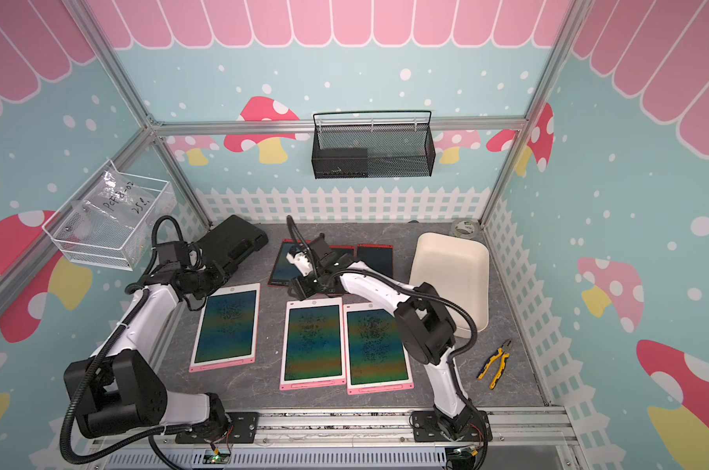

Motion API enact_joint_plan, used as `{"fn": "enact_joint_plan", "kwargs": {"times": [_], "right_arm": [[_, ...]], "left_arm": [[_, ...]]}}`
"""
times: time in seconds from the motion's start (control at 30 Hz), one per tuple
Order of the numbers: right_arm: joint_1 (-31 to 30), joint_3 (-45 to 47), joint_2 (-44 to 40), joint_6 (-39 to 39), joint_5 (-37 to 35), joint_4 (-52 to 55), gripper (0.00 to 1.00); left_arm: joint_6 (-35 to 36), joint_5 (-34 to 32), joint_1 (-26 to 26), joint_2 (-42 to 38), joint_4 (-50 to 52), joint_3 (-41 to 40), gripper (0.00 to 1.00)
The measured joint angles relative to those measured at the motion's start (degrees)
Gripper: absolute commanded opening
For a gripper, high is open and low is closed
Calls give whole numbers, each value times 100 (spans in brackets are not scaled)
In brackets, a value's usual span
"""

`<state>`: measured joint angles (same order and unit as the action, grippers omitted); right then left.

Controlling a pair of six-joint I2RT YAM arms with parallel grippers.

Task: Take out the writing tablet from the storage box
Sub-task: Adjust the writing tablet at the center of the board, then reset both arms

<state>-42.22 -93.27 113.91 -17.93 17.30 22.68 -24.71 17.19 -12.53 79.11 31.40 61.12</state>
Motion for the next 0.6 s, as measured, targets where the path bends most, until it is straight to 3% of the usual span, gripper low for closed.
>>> {"fn": "enact_joint_plan", "kwargs": {"times": [0.13, 0.27, 0.3, 0.4, 0.43, 0.6], "right_arm": [[570, 1145, -726, 345, -879, -625, 60], [778, 2868, -1733, 667, -1604, -1753, 65], [813, 3309, -2015, 741, -1770, -2065, 68], [973, 4253, -2660, 890, -2286, -2863, 94], [1073, 4444, -2802, 914, -2485, -3082, 97], [1676, 5226, -3351, 844, -3333, -4131, 99]], "left_arm": [[131, -501, 302, -197, -909, -393, 31], [476, -1132, 527, -656, -1869, -1272, 36], [566, -1296, 586, -780, -2129, -1545, 36], [754, -1670, 710, -966, -2798, -2170, 37], [809, -1762, 734, -962, -2994, -2319, 37], [960, -2031, 743, -671, -4179, -2881, 50]]}}
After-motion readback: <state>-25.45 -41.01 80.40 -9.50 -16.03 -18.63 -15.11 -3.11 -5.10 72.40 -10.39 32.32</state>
